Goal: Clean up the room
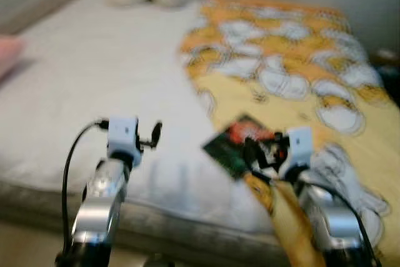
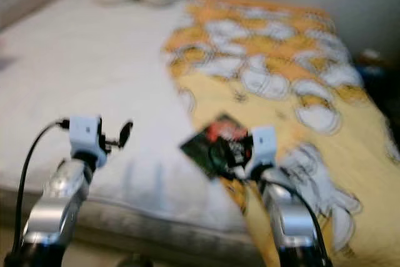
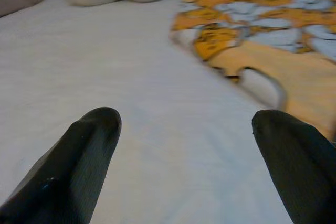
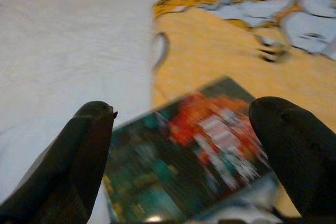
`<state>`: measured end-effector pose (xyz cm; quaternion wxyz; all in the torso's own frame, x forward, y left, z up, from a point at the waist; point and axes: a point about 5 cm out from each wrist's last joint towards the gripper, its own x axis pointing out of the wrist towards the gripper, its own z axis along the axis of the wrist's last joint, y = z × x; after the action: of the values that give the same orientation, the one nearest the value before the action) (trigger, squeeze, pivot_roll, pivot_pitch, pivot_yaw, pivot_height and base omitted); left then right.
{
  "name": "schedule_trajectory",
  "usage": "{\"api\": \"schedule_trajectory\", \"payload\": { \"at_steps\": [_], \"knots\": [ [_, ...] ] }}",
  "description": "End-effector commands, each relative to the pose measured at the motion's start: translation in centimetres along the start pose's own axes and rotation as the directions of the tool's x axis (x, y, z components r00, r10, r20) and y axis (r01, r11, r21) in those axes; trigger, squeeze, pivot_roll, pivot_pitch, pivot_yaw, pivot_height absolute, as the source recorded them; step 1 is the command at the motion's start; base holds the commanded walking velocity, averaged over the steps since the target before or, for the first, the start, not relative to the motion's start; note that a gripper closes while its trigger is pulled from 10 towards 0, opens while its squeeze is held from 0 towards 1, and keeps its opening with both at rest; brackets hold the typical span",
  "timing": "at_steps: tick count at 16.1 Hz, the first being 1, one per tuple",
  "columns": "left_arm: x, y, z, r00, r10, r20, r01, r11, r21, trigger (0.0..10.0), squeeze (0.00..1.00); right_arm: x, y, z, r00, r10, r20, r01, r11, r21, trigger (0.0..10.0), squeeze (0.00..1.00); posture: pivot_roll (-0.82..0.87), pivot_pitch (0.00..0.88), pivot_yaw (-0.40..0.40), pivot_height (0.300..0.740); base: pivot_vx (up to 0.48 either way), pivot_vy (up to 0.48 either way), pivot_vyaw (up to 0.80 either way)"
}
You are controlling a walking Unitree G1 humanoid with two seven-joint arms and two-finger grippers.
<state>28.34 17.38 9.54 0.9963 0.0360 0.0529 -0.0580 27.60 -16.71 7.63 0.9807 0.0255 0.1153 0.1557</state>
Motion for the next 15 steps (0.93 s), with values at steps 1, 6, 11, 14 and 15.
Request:
{"api": "schedule_trajectory", "payload": {
  "at_steps": [1, 6, 11, 14, 15],
  "knots": [
    [0.0, 0.0, 0.3, 1.0, 0.0, 0.004, 0.0, 1.0, -0.008, 10.0, 0.0, 0.2, -0.2, 0.4, 1.0, -0.009, 0.007, 0.009, 1.0, -0.011, 10.0, 0.0, -0.02, 0.0, 0.019, 0.74, 0.3, 0.0, 0.0],
    [-0.5, 0.1, -0.1, 1.0, 0.014, -0.004, -0.014, 1.0, -0.011, 10.0, 0.0, 0.0, -0.4, 0.1, 1.0, -0.003, -0.013, 0.003, 1.0, -0.001, 10.0, 0.0, -0.01, 0.0, 0.001, 0.74, 0.176, 0.0, 0.0],
    [-1.2, 0.0, -0.5, 1.0, 0.019, -0.018, -0.019, 1.0, -0.022, 10.0, 0.0, 0.2, -0.3, 0.2, 1.0, 0.01, -0.008, -0.01, 1.0, 0.016, 10.0, 0.0, 0.0, 0.0, -0.001, 0.74, 0.0, 0.0, 0.0],
    [-0.8, 0.0, -0.1, 1.0, -0.003, -0.02, 0.003, 1.0, -0.016, 10.0, 0.0, 0.4, -0.4, 0.3, 1.0, 0.0, -0.008, 0.0, 1.0, 0.021, 10.0, 0.0, 0.0, 0.0, 0.006, 0.74, 0.0, 0.0, 0.0],
    [-0.7, 0.0, -0.1, 1.0, 0.0, -0.017, 0.0, 1.0, -0.013, 10.0, 0.0, 0.4, -0.5, 0.3, 1.0, -0.005, -0.006, 0.005, 1.0, 0.019, 10.0, 0.0, 0.0, 0.0, 0.008, 0.74, 0.0, 0.0, 0.0]
  ]
}}
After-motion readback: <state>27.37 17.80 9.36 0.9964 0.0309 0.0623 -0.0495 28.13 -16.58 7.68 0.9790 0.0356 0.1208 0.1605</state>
